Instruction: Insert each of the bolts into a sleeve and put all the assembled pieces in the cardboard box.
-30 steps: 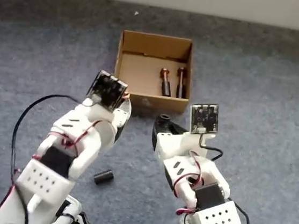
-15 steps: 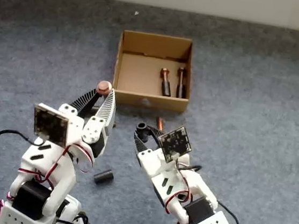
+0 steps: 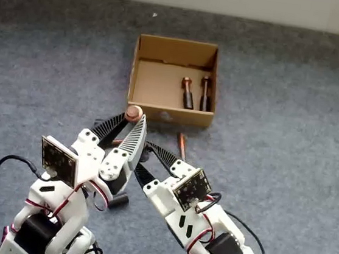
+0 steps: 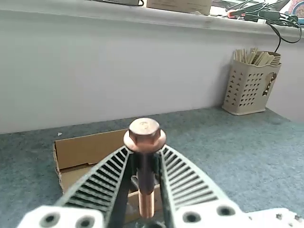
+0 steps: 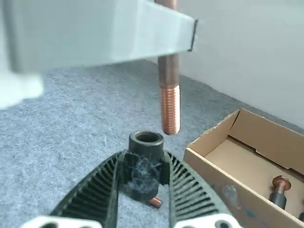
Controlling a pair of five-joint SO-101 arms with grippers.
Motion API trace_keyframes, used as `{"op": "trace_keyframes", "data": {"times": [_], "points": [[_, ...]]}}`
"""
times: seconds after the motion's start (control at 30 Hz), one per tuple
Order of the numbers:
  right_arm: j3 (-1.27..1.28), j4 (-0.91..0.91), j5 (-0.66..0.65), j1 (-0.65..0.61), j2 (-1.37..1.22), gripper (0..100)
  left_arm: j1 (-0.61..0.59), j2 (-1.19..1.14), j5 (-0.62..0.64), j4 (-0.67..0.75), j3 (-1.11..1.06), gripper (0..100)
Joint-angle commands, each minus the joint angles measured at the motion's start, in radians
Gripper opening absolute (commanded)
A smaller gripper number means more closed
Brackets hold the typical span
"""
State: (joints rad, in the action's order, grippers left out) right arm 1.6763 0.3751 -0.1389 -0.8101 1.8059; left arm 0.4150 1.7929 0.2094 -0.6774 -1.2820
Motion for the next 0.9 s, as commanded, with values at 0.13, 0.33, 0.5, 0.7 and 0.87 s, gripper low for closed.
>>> {"op": "trace_keyframes", "data": {"times": [0.13, 0.33, 0.5, 0.7, 0.87], "points": [[0.091, -0.035, -0.012, 0.042, 0.03, 0.5, 0.019, 0.013, 0.008, -0.029, 0.051, 1], [0.097, -0.082, -0.011, 0.071, 0.03, 0.5, 0.021, 0.013, 0.006, -0.097, 0.102, 1], [0.097, -0.081, -0.011, 0.071, 0.03, 0.5, 0.101, 0.013, -0.044, -0.098, 0.107, 1], [0.099, -0.053, -0.011, 0.067, 0.03, 0.5, 0.116, 0.015, -0.074, -0.098, 0.147, 1], [0.099, -0.035, -0.015, 0.035, 0.03, 0.5, 0.116, 0.015, -0.074, -0.1, 0.179, 1]]}}
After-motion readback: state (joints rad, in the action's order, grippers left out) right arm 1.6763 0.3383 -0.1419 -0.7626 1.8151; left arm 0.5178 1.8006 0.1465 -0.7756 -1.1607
